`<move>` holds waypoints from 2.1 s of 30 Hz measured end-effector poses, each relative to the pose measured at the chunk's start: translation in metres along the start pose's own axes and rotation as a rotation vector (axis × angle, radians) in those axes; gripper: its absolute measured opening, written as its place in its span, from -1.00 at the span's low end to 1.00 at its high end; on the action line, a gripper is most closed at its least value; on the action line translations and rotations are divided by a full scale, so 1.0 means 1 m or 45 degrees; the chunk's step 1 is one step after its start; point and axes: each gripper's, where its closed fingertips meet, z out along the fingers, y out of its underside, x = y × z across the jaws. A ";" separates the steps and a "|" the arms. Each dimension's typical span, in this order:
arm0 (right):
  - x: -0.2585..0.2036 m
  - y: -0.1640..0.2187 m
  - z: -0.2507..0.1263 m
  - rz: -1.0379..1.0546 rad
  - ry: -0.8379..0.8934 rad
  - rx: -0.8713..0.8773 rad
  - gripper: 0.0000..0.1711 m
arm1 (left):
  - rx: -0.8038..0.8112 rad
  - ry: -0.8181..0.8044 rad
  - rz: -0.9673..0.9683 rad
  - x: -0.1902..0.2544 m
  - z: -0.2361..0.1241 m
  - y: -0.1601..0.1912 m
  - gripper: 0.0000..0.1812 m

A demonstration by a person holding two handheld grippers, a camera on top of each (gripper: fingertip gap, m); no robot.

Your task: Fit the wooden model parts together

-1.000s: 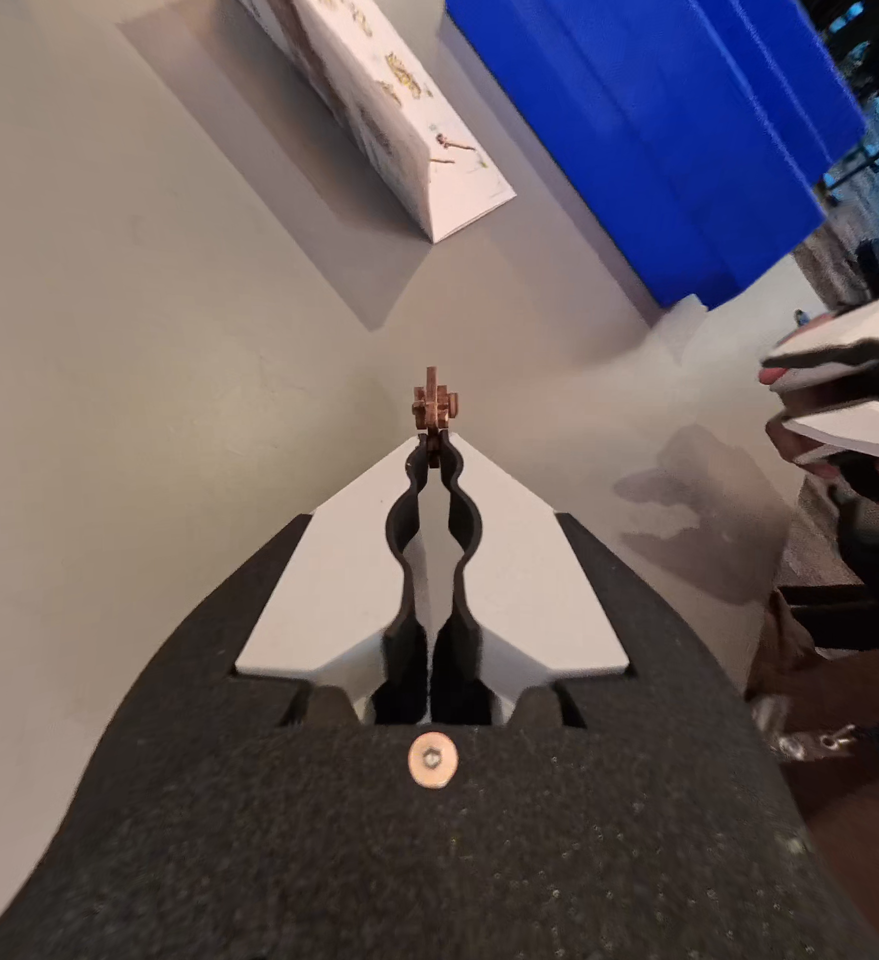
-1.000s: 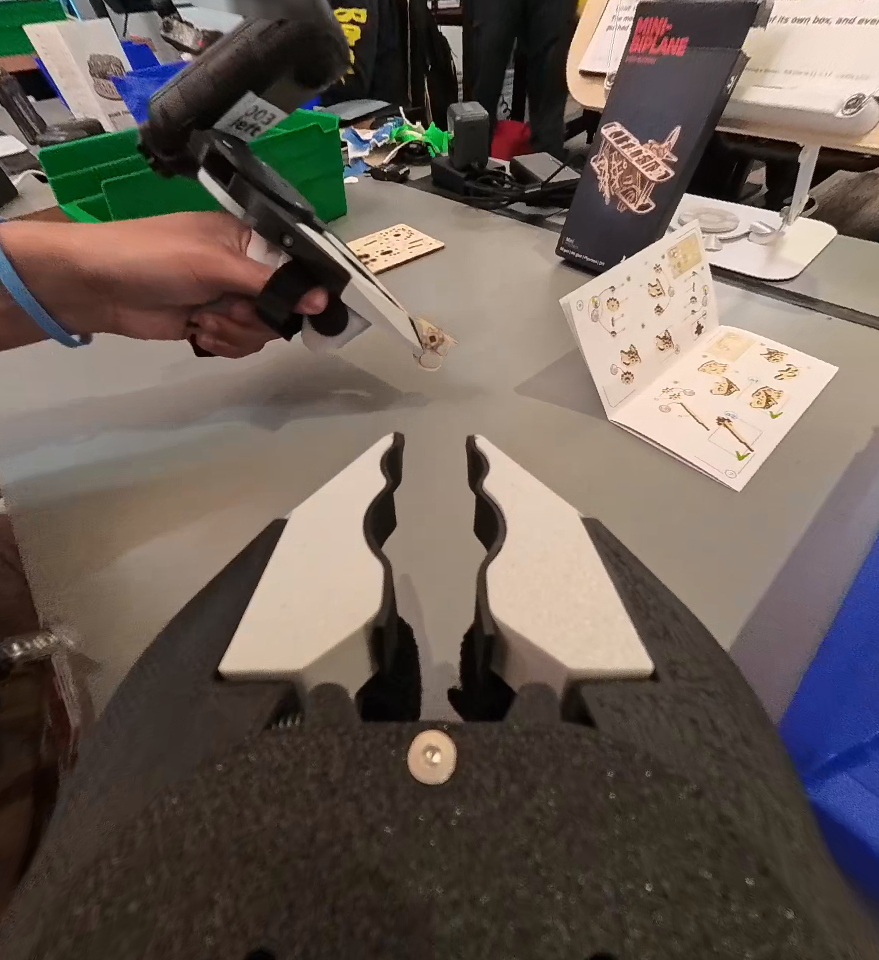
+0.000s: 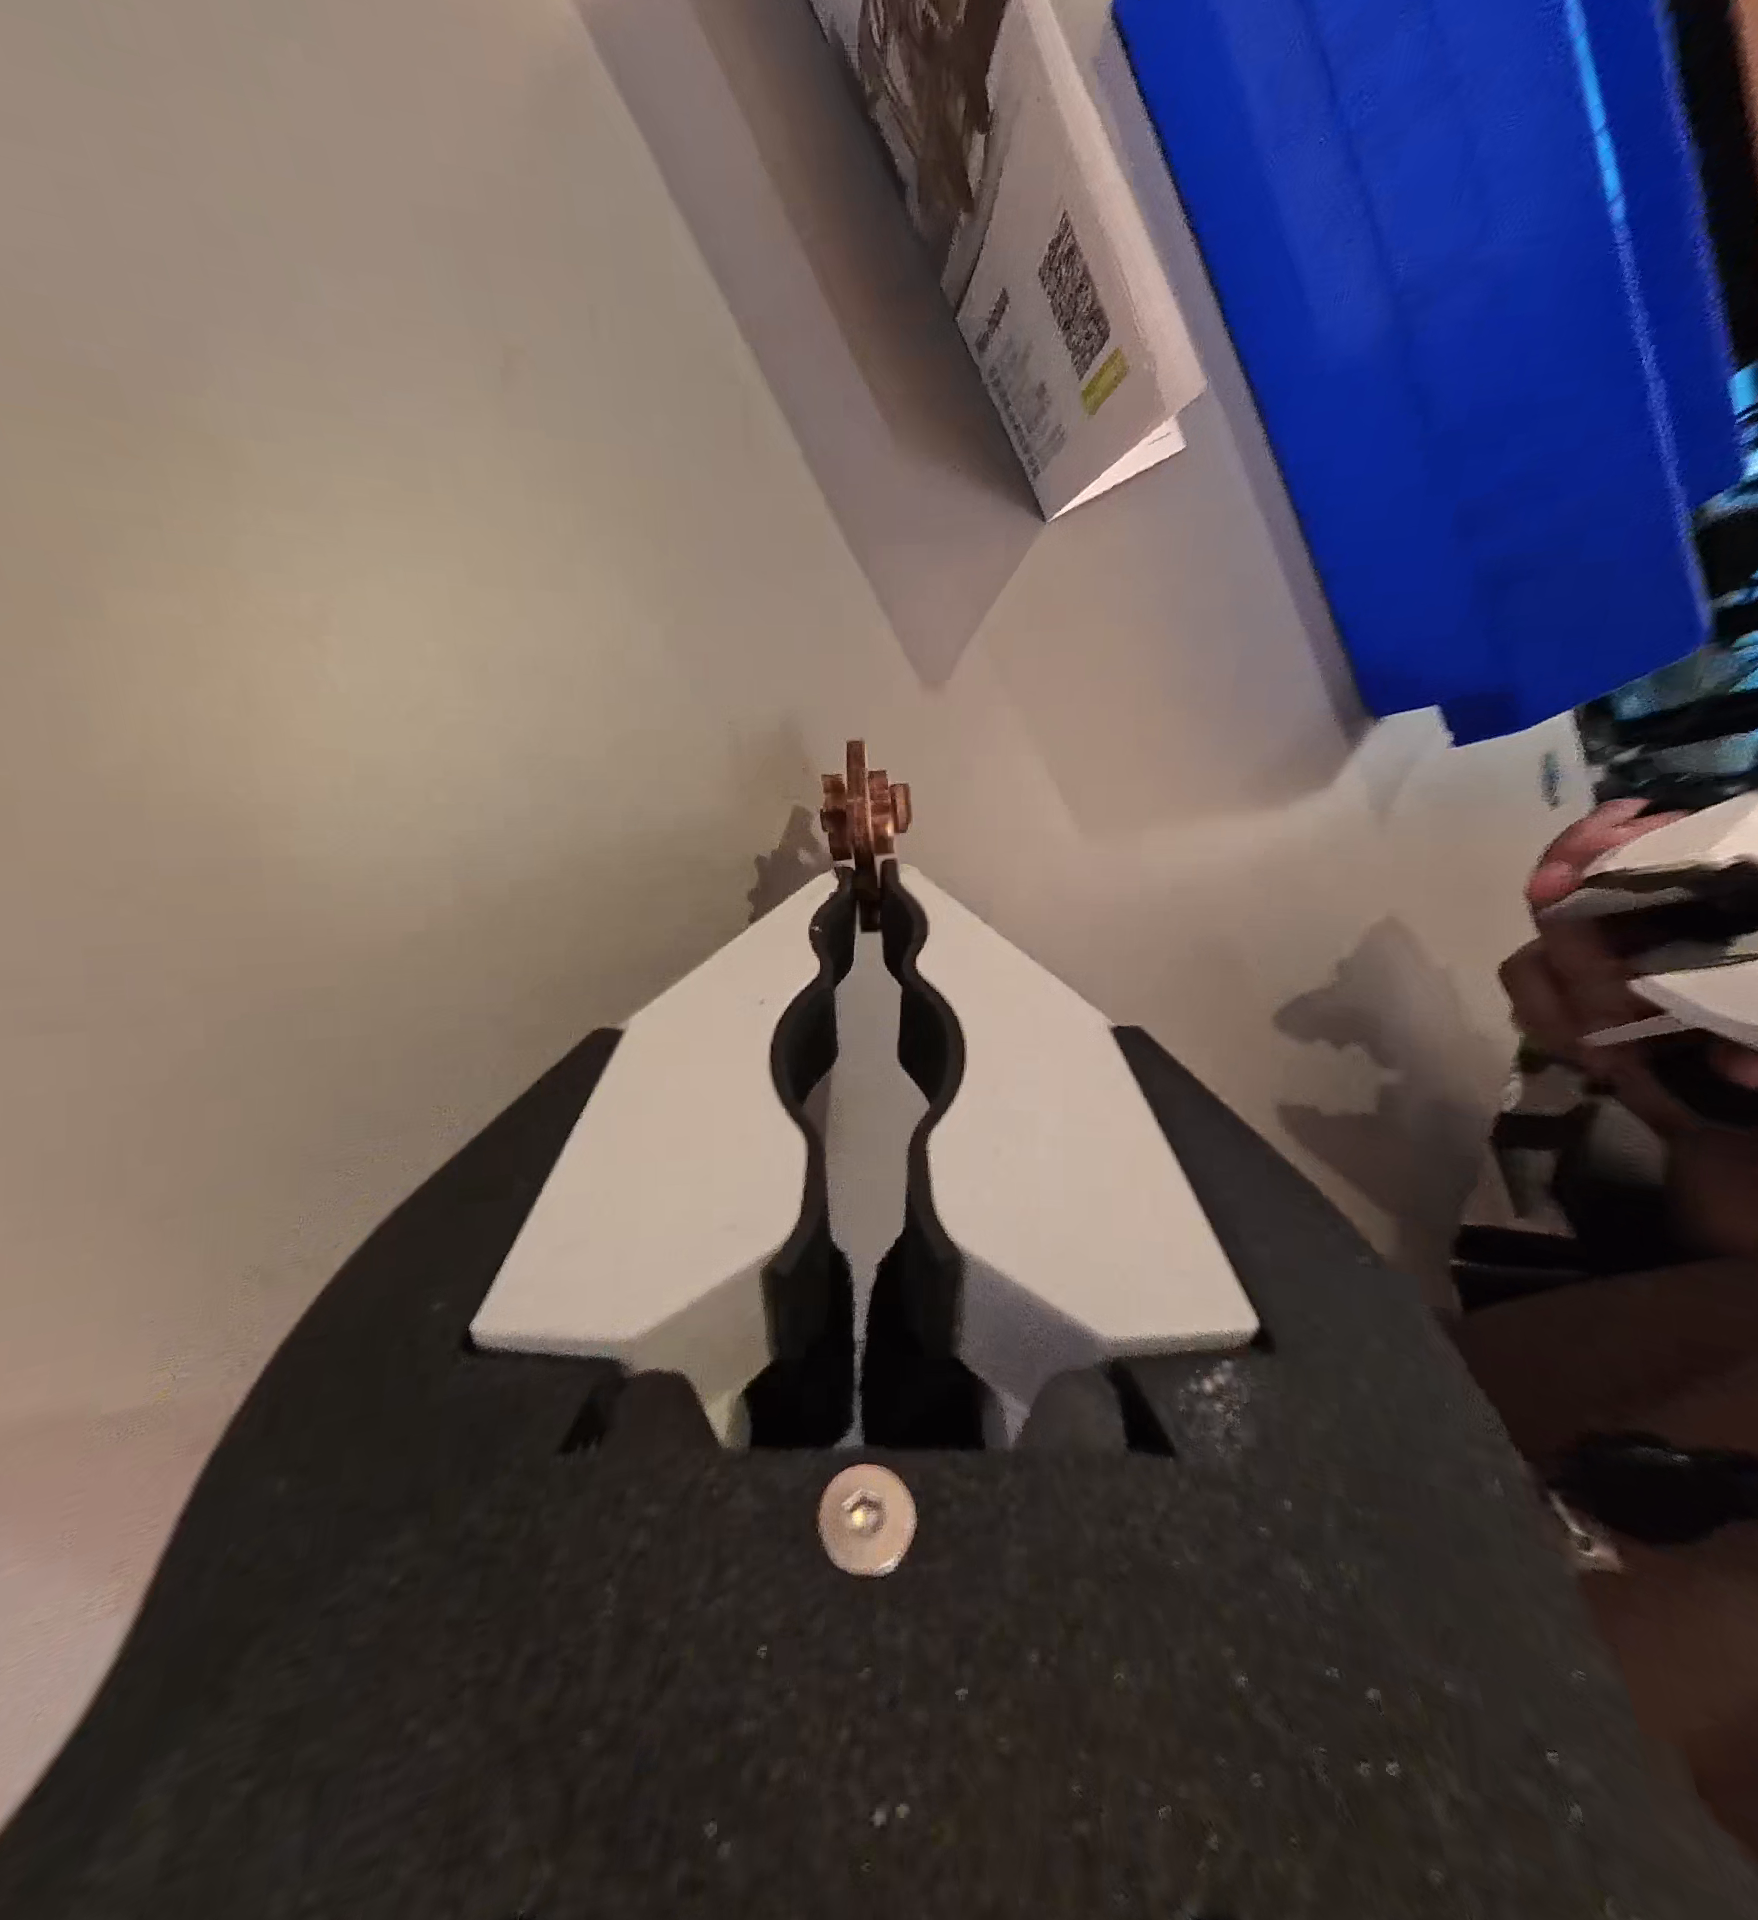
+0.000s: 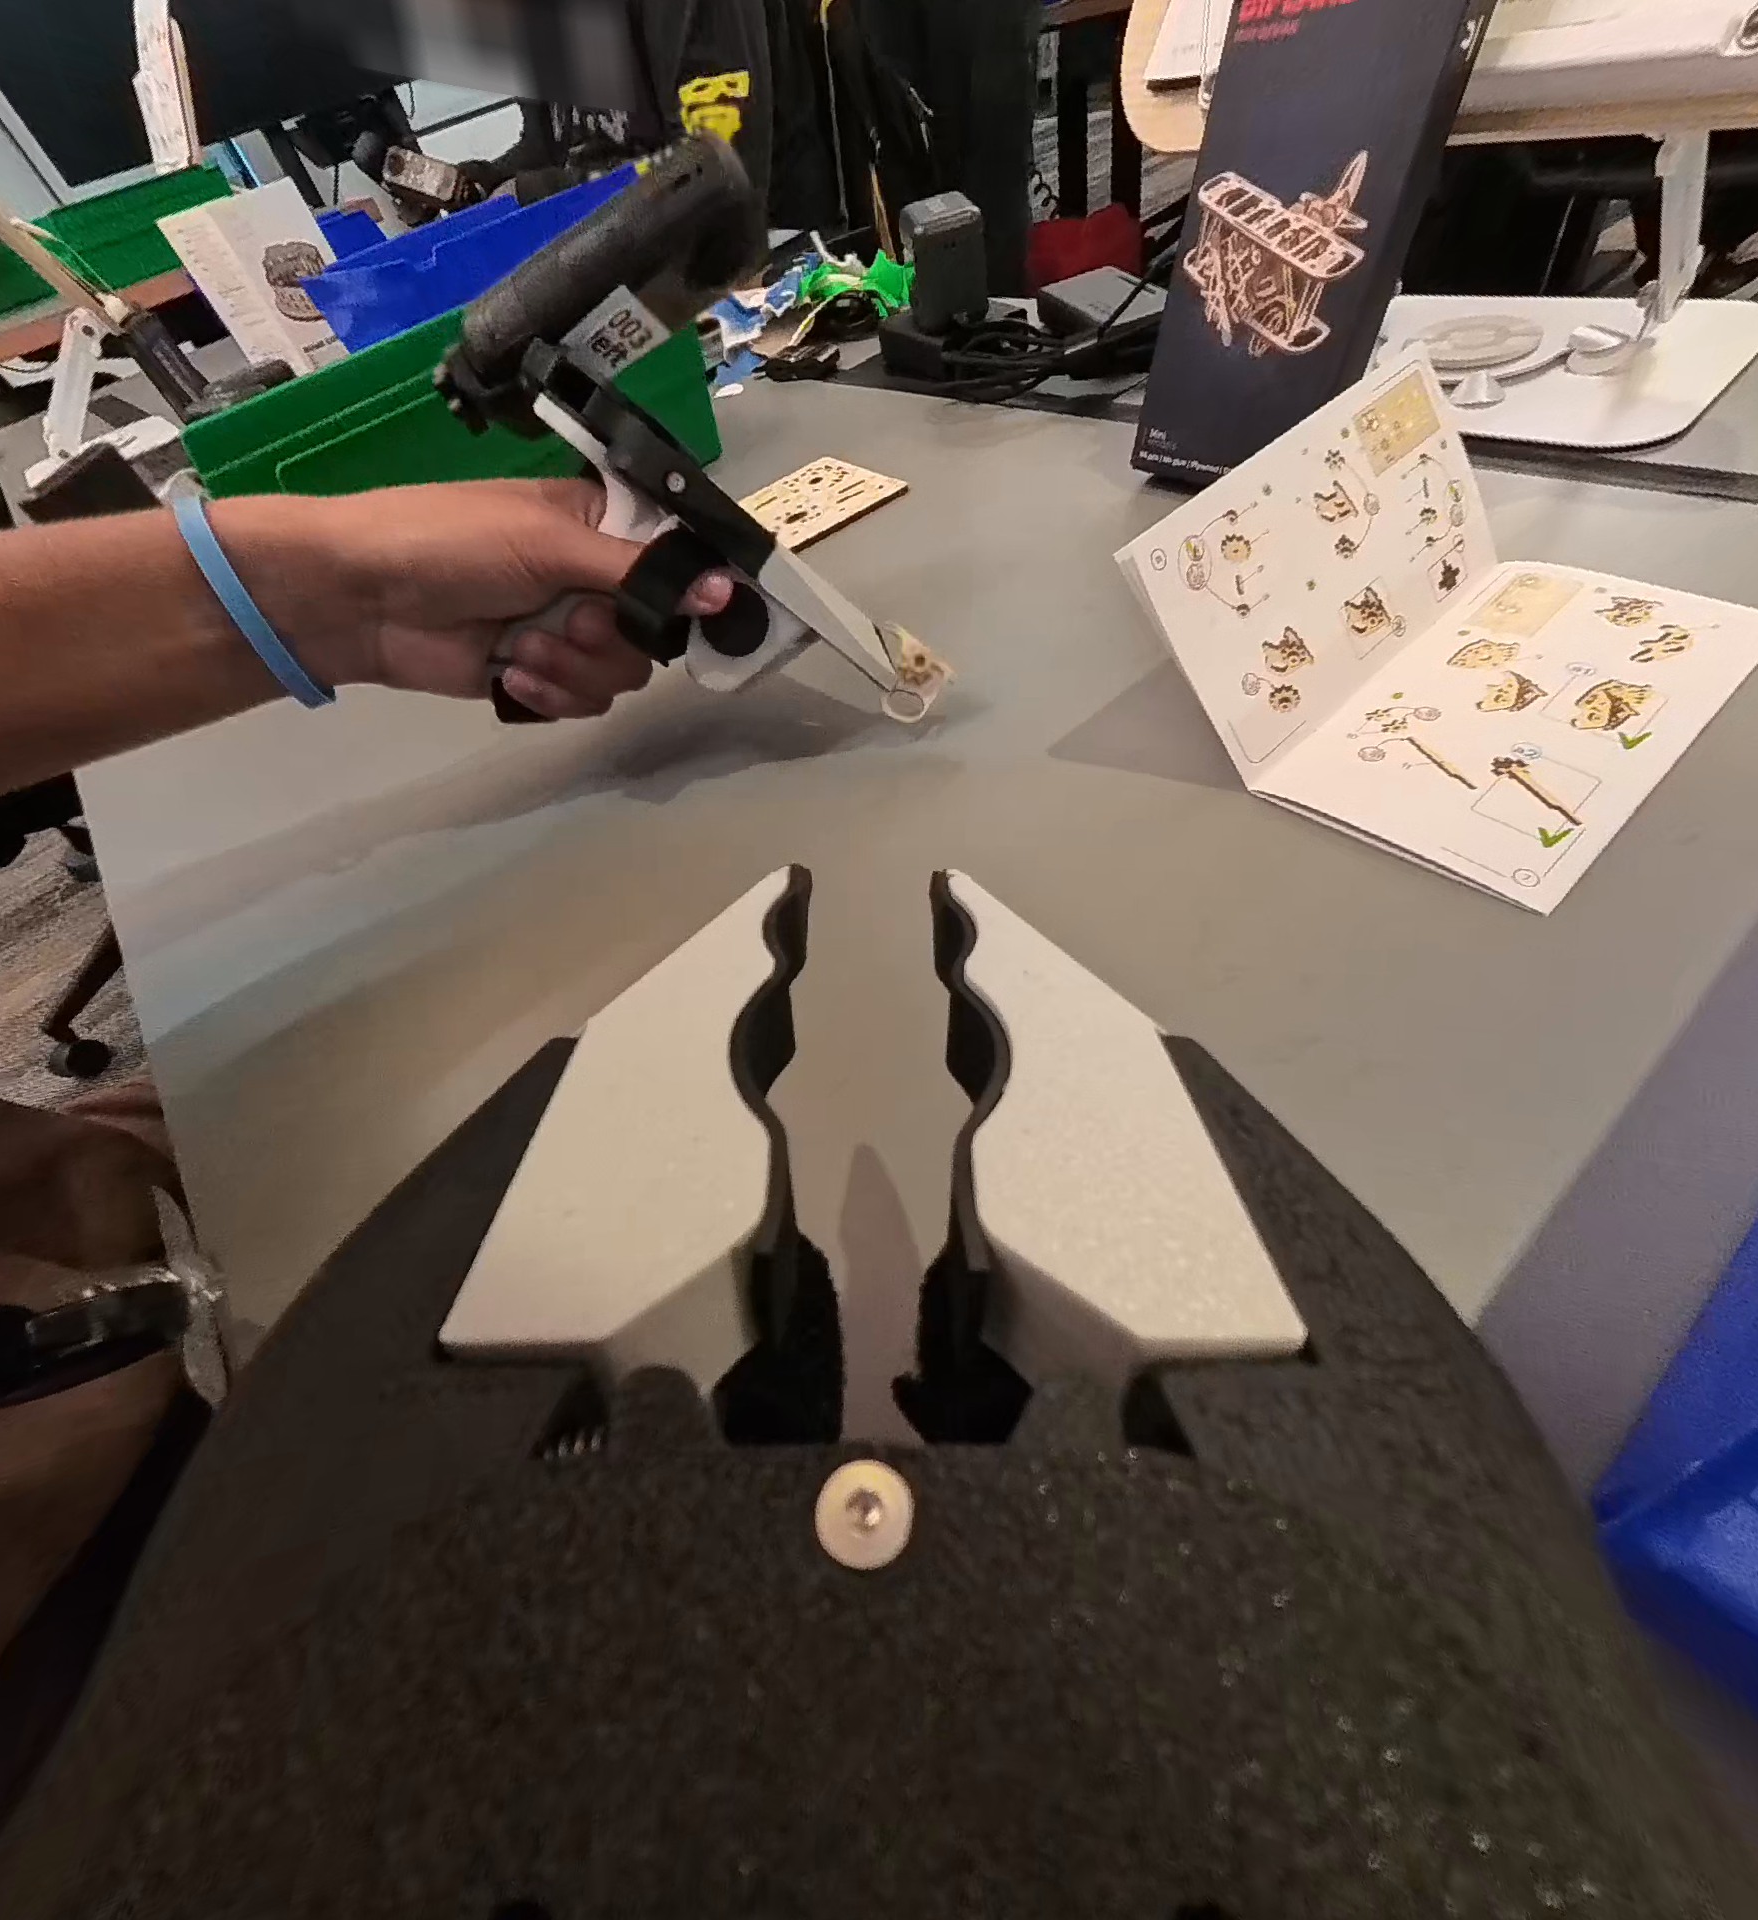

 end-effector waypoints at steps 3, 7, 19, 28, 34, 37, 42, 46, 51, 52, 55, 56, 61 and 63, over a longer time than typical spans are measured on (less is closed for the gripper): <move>-0.002 0.000 0.001 0.001 -0.009 -0.002 -0.73 | 0.024 0.049 -0.087 -0.002 -0.002 0.002 -0.94; -0.003 0.001 0.001 -0.012 -0.008 -0.011 -0.73 | 0.047 0.055 -0.143 -0.010 -0.005 0.006 -0.98; -0.003 0.004 0.003 -0.006 -0.016 -0.029 -0.73 | 0.035 -0.061 -0.111 -0.013 -0.012 0.021 -0.85; 0.008 0.008 0.004 0.047 0.045 -0.046 -0.72 | 0.129 -0.342 0.139 0.013 -0.029 -0.053 -0.66; 0.012 0.008 0.002 0.138 0.056 -0.040 -0.71 | 0.038 -0.204 0.058 0.040 0.051 -0.075 -0.61; 0.017 0.008 -0.001 0.116 0.088 -0.040 -0.71 | 0.053 -0.109 -0.084 0.038 0.064 -0.066 -0.83; 0.020 0.009 -0.002 0.090 0.126 -0.048 -0.72 | 0.117 0.056 -0.257 0.048 0.050 -0.049 -1.00; 0.027 0.007 0.007 0.024 0.196 -0.059 -0.63 | 0.086 0.180 -0.357 0.068 0.040 -0.012 -1.00; 0.028 0.011 0.041 0.113 0.102 -0.177 -0.41 | 0.009 0.324 -0.438 0.106 0.034 0.043 -1.00; 0.023 0.017 0.046 0.152 0.044 -0.213 -0.35 | -0.011 0.335 -0.439 0.110 0.032 0.054 -1.00; 0.015 0.034 0.052 0.196 -0.055 -0.295 -0.32 | -0.042 0.290 -0.418 0.109 0.026 0.080 -1.00; 0.015 0.038 0.052 0.146 -0.056 -0.323 -0.34 | -0.057 0.284 -0.410 0.109 0.024 0.088 -1.00; -0.003 0.068 0.065 -0.251 -0.053 -0.552 -0.25 | -0.098 0.260 -0.355 0.110 0.015 0.115 -1.00; -0.010 0.077 0.069 -0.320 -0.053 -0.609 -0.25 | -0.125 0.225 -0.306 0.106 0.011 0.124 -0.97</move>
